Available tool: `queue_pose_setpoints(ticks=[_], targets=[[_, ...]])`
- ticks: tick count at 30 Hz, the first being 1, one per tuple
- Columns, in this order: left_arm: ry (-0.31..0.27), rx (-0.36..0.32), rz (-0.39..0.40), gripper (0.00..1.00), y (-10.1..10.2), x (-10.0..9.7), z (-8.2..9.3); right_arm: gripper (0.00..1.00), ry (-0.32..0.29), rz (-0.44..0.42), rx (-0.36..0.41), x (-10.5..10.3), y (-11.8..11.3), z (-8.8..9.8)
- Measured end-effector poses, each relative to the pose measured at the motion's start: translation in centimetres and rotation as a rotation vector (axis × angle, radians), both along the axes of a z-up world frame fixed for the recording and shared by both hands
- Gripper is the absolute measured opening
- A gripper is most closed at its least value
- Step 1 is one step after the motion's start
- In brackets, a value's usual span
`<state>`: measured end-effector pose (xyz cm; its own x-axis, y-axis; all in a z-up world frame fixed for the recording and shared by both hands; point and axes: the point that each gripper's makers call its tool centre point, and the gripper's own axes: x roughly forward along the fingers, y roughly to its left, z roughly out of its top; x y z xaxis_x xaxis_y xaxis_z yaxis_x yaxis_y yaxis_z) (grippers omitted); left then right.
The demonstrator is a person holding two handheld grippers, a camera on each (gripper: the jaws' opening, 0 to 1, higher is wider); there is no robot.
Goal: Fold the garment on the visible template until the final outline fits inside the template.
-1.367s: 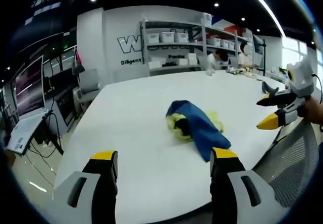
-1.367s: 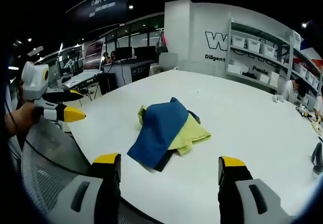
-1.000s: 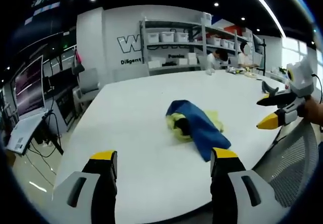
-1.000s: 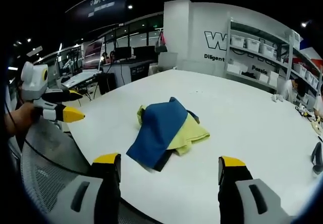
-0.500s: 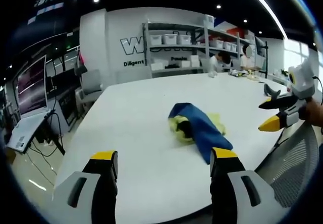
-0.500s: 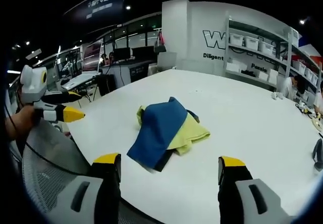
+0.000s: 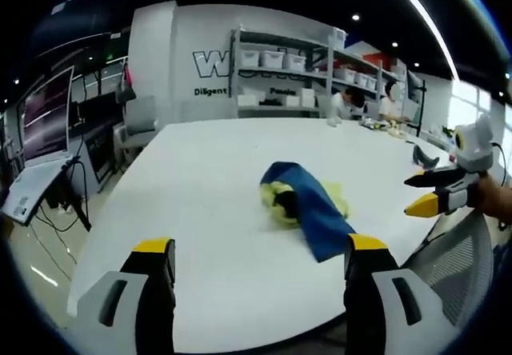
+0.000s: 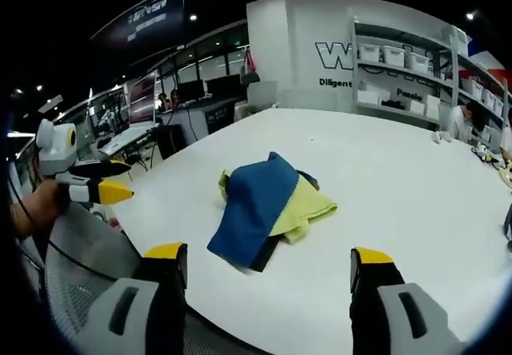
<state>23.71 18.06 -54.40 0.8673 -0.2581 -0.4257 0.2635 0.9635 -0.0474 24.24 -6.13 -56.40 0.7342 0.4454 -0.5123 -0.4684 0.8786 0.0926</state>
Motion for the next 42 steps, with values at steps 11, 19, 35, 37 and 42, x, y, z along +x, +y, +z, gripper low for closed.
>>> queue_pose_setpoints(ticks=[11,19,35,37,42], targets=[[0.005,0.040,-0.030,0.93,-0.3,-0.1,-0.3,0.93,0.037,-0.011,0.028,0.0,-0.1,-0.3],[0.006,0.017,-0.024,0.98,-0.2,-0.1,-0.1,0.99,0.058,-0.020,0.069,0.2,-0.2,-0.2],[0.003,0.028,-0.026,0.98,-0.2,-0.2,-0.1,0.99,0.103,0.050,0.170,3.3,2.9,0.3],[0.001,0.025,-0.027,0.98,-0.2,-0.1,-0.1,0.99,0.099,0.069,0.179,3.8,3.4,0.6],[0.002,0.024,-0.026,0.97,-0.2,-0.2,-0.1,0.99,0.111,0.119,0.190,4.9,4.5,0.5]])
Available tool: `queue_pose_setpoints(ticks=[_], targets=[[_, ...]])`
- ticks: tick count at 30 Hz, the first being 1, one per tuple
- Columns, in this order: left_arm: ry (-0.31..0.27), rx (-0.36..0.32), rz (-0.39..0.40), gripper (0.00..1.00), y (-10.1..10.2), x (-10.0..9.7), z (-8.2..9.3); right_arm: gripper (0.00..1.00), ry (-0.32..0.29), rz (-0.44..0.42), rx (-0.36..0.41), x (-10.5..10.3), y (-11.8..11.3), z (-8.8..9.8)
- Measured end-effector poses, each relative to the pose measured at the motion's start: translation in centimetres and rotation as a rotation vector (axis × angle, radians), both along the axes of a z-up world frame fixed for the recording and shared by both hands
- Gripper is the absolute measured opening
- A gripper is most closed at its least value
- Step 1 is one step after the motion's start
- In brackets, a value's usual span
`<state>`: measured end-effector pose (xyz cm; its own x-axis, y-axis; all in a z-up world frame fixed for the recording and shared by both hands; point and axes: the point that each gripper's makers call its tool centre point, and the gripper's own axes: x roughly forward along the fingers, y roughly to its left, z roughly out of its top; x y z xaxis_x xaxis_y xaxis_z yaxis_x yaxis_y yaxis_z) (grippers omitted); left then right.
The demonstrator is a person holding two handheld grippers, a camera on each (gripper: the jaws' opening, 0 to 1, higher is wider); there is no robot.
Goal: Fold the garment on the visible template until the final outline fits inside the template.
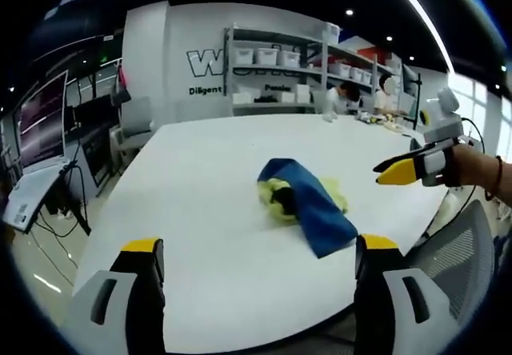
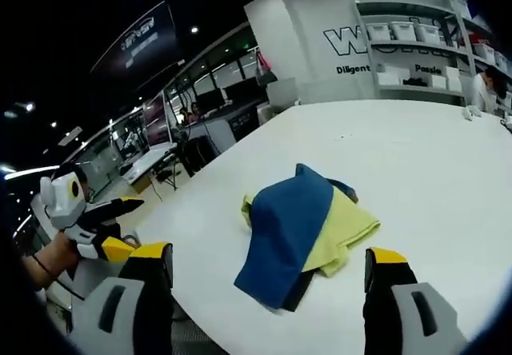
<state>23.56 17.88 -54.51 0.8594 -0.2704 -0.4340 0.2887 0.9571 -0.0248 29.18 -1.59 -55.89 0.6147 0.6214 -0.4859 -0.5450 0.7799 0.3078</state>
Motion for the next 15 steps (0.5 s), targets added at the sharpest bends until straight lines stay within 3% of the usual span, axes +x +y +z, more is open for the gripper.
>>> queue_pose_setpoints(ticks=[15], targets=[[0.019,-0.011,-0.008,0.95,0.0,-0.1,-0.2,0.92,0.063,0.075,0.031,2.7,2.3,-2.3]])
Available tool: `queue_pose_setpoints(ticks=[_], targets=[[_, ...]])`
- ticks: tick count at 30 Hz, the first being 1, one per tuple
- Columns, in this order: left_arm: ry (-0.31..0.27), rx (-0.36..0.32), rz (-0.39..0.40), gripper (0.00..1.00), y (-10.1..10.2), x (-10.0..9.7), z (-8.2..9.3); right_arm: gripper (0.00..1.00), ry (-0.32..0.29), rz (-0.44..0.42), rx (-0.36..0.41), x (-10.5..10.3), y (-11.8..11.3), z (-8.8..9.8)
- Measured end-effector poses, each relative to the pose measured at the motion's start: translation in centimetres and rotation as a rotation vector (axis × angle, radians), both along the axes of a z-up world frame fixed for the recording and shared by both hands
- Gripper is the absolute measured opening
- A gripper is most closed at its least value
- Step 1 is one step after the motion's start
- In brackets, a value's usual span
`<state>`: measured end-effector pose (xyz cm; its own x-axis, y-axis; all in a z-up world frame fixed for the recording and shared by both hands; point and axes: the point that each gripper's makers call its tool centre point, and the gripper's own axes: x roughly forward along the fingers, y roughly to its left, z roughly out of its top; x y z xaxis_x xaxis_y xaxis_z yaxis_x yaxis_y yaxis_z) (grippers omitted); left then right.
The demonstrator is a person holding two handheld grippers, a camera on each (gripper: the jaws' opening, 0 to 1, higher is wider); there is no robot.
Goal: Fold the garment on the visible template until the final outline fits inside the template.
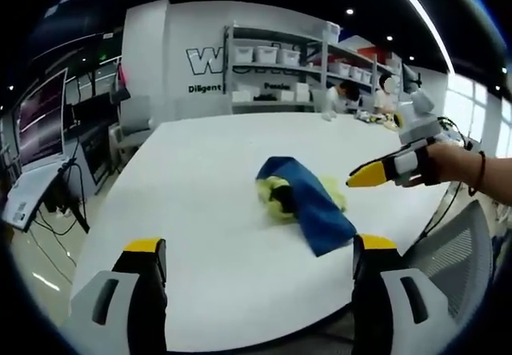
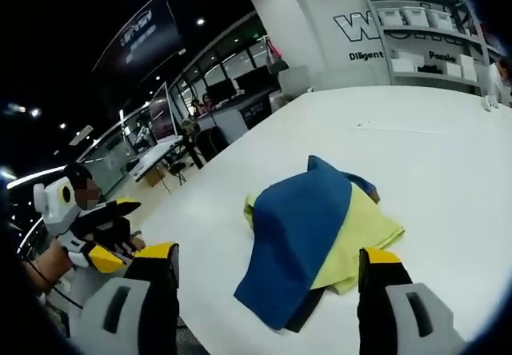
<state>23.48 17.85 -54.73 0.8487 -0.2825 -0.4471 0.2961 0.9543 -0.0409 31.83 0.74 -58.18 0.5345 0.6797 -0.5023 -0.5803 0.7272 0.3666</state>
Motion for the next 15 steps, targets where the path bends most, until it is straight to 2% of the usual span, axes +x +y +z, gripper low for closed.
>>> queue_pose_setpoints(ticks=[2,4,15], targets=[[0.000,-0.013,0.001,0.96,0.0,0.1,0.1,0.93,-0.004,0.011,0.007,0.2,0.3,-0.3],[0.006,-0.019,0.006,0.95,0.1,0.1,0.0,0.92,0.028,0.033,0.018,0.3,0.8,-1.1],[-0.001,0.007,0.007,0.92,0.1,0.1,0.0,0.87,0.084,0.066,0.111,1.2,2.1,-2.9]])
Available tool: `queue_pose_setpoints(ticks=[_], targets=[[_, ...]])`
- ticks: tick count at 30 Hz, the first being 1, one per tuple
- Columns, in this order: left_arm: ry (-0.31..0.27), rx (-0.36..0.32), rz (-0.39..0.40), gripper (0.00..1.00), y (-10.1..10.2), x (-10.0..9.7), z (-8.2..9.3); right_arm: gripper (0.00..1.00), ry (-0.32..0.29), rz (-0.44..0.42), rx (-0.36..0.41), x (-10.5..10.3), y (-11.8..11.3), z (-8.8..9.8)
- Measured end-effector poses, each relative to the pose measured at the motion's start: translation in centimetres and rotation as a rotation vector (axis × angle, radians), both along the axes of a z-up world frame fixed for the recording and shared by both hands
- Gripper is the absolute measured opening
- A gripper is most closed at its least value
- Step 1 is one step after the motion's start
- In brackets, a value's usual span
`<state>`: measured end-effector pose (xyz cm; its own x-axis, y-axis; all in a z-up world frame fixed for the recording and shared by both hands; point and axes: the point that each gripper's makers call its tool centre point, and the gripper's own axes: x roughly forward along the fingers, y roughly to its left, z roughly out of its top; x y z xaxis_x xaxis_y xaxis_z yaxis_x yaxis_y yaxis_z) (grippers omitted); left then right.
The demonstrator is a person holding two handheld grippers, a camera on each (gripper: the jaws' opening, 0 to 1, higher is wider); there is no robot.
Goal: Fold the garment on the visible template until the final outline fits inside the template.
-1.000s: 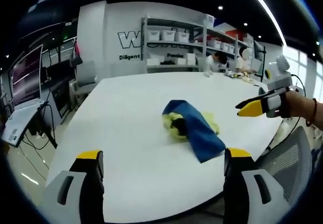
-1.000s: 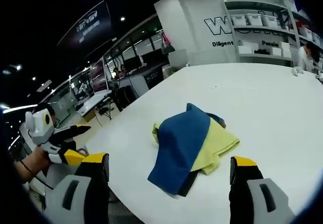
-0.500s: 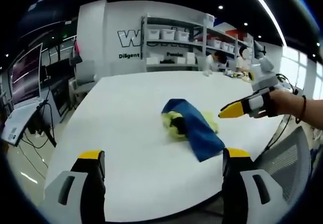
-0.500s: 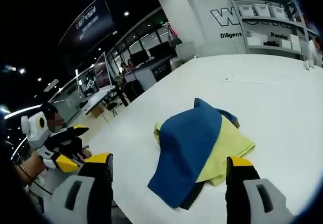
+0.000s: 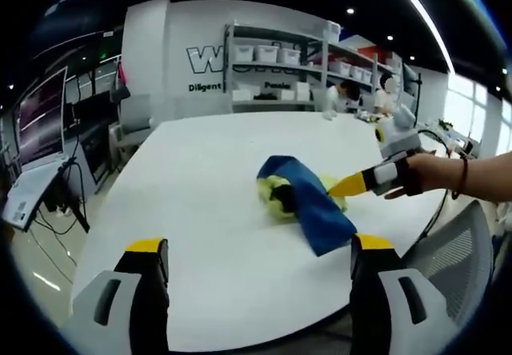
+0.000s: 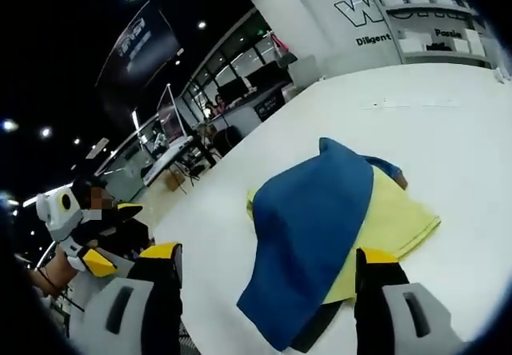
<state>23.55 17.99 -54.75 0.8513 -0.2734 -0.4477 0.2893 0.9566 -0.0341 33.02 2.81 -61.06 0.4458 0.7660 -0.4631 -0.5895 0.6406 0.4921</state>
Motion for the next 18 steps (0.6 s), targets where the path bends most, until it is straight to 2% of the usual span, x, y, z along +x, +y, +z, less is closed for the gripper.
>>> queue_pose_setpoints(ticks=[6,10,17,18], targets=[[0.000,0.008,-0.001,0.92,0.0,0.0,-0.1,0.85,0.012,-0.014,0.015,0.8,0.0,-0.7],[-0.003,-0.017,0.005,0.92,0.1,0.1,0.1,0.68,0.062,-0.055,0.105,1.2,0.0,-0.6],[-0.002,-0.011,0.005,0.90,0.0,0.2,0.0,0.50,0.086,-0.094,0.117,2.0,-1.1,-1.3],[0.000,-0.017,0.007,0.89,0.1,0.2,0.0,0.44,0.091,-0.105,0.124,2.1,-1.3,-1.4]])
